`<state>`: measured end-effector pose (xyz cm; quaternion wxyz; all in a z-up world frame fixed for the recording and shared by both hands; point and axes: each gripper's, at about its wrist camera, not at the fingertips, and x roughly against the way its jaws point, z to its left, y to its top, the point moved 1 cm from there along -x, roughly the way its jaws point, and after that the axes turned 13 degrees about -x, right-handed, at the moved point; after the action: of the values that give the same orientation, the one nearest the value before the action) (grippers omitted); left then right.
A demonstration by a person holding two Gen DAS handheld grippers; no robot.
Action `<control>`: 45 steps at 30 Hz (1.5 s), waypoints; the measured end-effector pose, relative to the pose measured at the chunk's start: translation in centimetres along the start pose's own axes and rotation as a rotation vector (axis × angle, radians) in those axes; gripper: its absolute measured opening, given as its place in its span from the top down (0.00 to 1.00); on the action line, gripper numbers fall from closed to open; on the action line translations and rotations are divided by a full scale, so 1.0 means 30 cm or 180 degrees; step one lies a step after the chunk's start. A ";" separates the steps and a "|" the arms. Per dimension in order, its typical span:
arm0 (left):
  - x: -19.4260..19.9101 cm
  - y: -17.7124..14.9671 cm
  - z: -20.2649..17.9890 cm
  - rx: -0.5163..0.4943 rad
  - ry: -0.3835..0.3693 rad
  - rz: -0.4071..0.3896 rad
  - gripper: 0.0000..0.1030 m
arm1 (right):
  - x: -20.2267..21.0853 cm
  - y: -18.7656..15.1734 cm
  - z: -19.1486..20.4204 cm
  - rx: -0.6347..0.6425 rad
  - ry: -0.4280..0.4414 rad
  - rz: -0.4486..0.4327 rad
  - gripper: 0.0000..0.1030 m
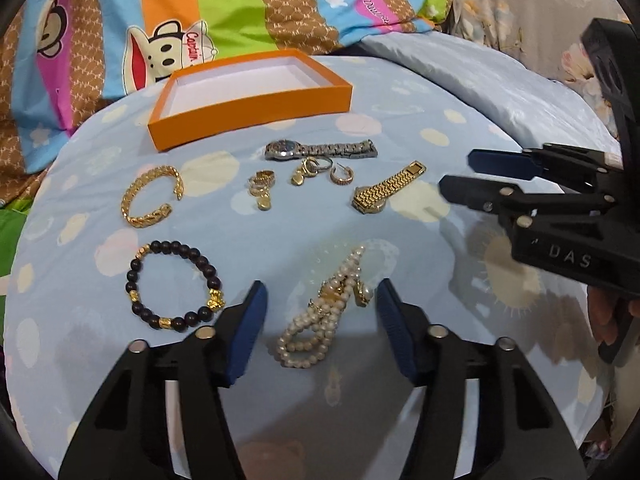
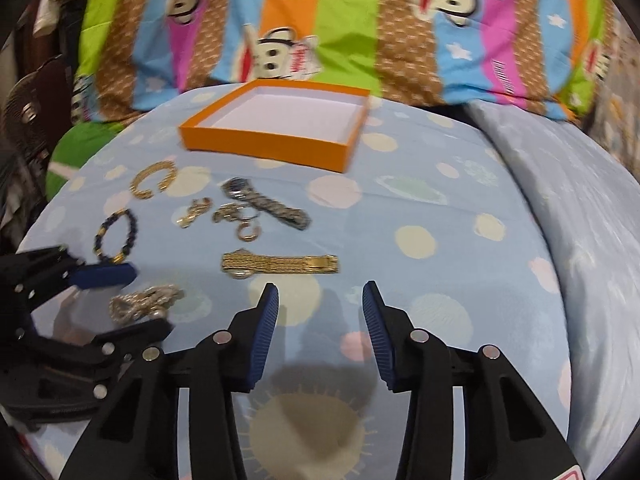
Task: Organize jewelry
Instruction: 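Grasp the pearl necklace with the left gripper while the right gripper grasps the gold link watch, then carry the pearl necklace and gold watch with both grippers into the orange box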
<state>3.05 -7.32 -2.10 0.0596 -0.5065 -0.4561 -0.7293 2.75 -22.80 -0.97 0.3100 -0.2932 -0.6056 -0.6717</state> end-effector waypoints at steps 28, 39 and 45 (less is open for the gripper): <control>0.025 -0.047 0.071 0.0188 -0.0033 -0.0125 0.80 | -0.123 0.026 0.109 0.0423 0.0576 0.0821 0.66; 0.024 -0.046 0.073 0.0197 -0.0018 -0.0127 0.79 | -0.072 -0.035 0.141 0.0710 0.0602 0.1176 0.45; 0.024 -0.045 0.072 0.0197 -0.0010 -0.0132 0.79 | -0.083 -0.016 0.106 0.0445 0.0557 0.1141 0.77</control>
<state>3.43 -4.70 -2.19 0.0594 -0.4960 -0.4889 -0.7151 4.02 -19.46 -2.88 0.4956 -0.3145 -0.5596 -0.5851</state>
